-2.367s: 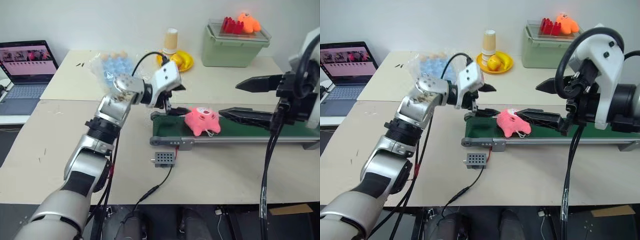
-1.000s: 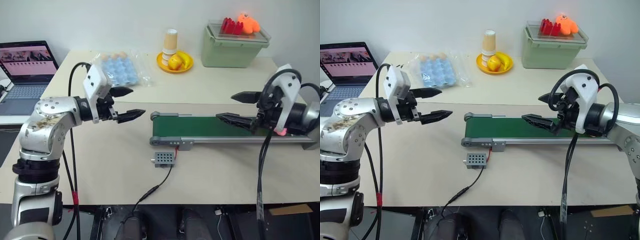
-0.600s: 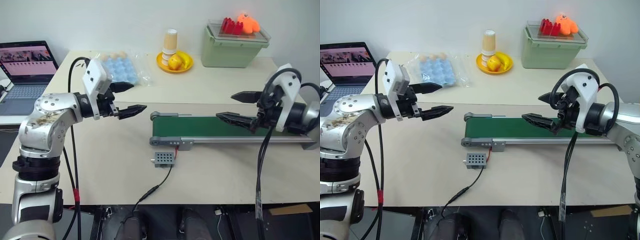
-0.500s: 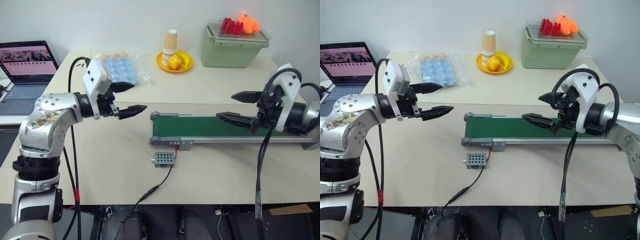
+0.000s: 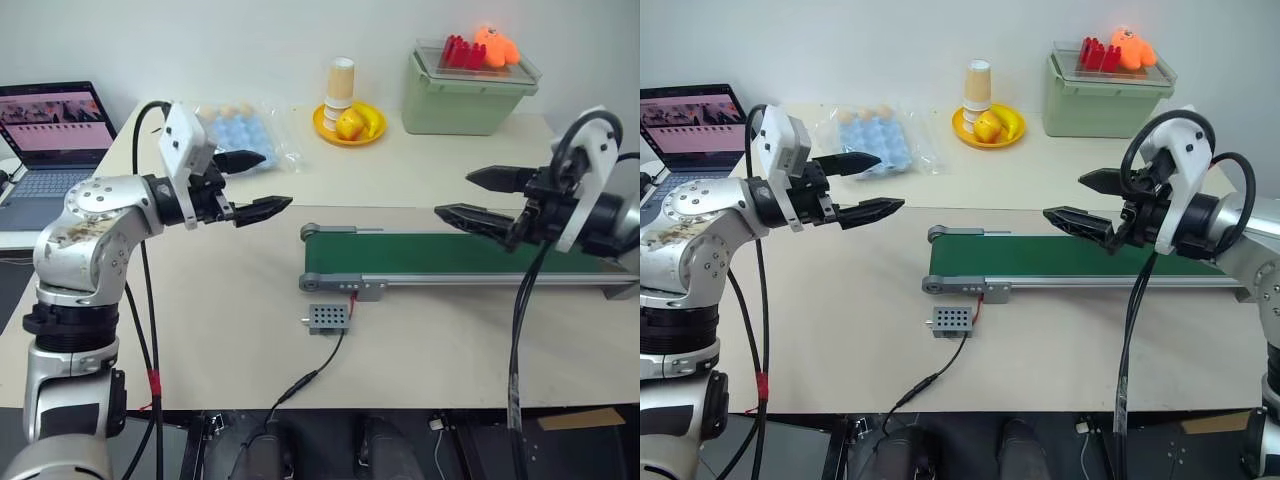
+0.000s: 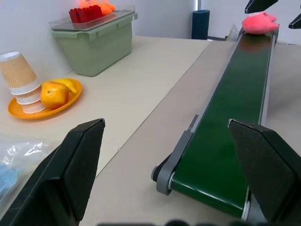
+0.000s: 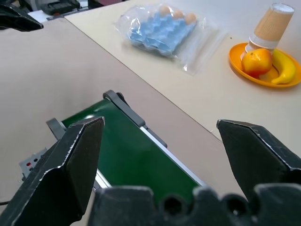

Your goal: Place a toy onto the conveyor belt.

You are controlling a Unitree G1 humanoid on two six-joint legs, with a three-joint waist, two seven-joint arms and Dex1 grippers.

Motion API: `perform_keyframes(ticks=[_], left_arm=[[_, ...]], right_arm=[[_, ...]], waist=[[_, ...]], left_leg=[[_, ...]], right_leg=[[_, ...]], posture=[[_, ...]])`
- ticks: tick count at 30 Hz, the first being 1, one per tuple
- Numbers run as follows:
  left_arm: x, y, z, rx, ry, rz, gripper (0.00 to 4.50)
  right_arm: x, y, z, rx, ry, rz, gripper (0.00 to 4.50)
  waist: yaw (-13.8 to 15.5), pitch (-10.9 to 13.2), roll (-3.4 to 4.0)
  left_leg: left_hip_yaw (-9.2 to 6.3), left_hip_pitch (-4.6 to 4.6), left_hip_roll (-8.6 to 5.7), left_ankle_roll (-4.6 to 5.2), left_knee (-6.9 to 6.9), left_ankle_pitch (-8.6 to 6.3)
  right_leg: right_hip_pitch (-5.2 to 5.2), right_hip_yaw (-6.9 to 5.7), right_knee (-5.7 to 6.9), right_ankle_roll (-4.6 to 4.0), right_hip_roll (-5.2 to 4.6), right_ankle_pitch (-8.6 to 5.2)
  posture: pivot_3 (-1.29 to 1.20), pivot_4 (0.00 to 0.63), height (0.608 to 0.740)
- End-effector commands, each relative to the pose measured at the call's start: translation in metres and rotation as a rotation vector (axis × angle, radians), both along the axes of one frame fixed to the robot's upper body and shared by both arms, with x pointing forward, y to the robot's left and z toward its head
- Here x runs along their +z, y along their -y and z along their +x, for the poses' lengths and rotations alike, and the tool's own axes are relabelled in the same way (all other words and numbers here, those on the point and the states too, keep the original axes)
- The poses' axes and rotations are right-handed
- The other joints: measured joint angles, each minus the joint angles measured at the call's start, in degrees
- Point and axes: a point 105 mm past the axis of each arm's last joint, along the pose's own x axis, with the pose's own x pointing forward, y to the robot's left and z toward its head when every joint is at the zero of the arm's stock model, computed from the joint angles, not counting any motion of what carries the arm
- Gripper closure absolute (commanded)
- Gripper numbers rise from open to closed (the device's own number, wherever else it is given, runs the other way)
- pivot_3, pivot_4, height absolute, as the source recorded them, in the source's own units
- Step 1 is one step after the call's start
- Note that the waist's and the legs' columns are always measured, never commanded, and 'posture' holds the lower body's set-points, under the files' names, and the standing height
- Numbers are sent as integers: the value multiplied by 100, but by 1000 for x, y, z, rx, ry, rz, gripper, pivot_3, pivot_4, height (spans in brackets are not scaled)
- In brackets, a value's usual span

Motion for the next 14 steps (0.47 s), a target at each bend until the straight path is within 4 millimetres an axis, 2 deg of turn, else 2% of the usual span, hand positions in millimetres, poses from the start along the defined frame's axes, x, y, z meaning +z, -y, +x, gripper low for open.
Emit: perform_keyframes(ticks=[1, 14], left_arm=[[21, 1, -4, -12, 63, -31, 12], [22, 6, -3, -26, 84, -6, 12]], right_arm=[[17, 3, -4, -10, 53, 19, 0], [16, 1, -5, -15, 48, 9, 0]], waist=[[3, 0, 0], [0, 0, 0]], left_leg=[[0, -1, 0, 0, 0, 0], [0, -1, -1, -1, -1, 1]], right_leg=[[0, 0, 0, 0, 0, 0], [0, 0, 1, 0, 0, 0]], posture=[[0, 150, 734], [0, 150, 734]])
